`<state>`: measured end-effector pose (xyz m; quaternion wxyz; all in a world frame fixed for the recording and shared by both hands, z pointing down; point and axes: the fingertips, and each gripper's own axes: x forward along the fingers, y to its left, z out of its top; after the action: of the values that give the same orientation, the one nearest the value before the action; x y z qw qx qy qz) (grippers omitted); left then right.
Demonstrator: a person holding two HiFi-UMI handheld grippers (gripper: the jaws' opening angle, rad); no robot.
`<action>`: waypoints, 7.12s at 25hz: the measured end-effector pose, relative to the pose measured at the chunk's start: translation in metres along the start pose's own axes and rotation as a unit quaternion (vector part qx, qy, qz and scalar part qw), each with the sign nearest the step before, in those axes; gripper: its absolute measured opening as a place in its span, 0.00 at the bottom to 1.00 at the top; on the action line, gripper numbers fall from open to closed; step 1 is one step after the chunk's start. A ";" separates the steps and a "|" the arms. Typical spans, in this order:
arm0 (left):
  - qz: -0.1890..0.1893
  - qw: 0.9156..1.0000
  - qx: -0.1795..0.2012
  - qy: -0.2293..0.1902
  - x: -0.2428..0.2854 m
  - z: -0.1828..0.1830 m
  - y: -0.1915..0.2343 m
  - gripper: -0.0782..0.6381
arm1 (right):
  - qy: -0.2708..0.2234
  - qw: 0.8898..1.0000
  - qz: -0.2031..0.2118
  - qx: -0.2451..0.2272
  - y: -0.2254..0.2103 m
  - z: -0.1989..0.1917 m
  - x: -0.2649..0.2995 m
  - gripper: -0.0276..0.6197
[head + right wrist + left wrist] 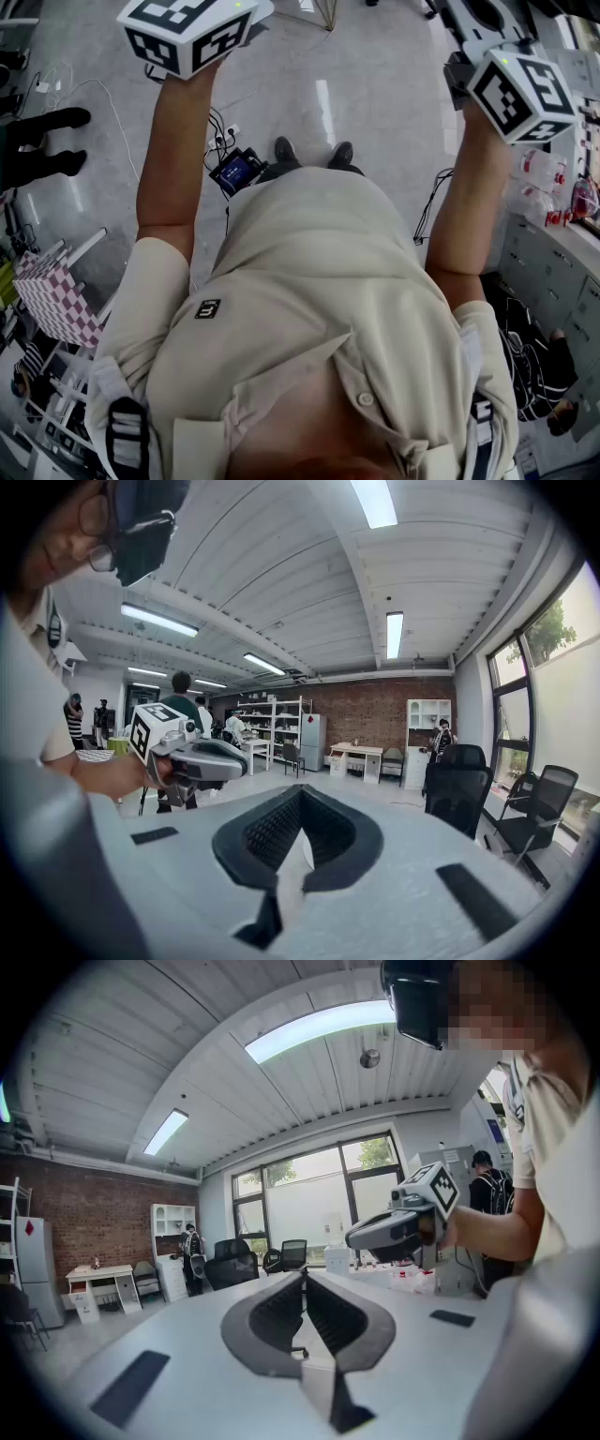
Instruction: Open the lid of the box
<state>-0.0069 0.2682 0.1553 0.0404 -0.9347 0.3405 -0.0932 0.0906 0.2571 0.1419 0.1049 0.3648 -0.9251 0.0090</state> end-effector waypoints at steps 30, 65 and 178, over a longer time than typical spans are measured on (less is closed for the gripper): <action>0.014 1.000 -0.013 -0.022 -0.015 -0.008 0.051 0.13 | 0.006 1.000 0.000 0.018 -0.003 0.001 0.046 0.03; 0.137 0.989 -0.033 0.043 0.159 -0.018 0.144 0.13 | 0.001 0.988 0.148 0.035 -0.193 -0.015 0.159 0.03; -0.015 0.957 -0.179 0.228 0.331 -0.379 0.463 0.13 | 0.218 0.952 0.094 0.195 -0.338 -0.273 0.518 0.03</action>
<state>-0.1262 -0.3031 0.5104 -0.2078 -0.8857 0.3375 -0.2418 0.0023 -0.3139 0.4927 0.2298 0.2782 -0.8901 0.2784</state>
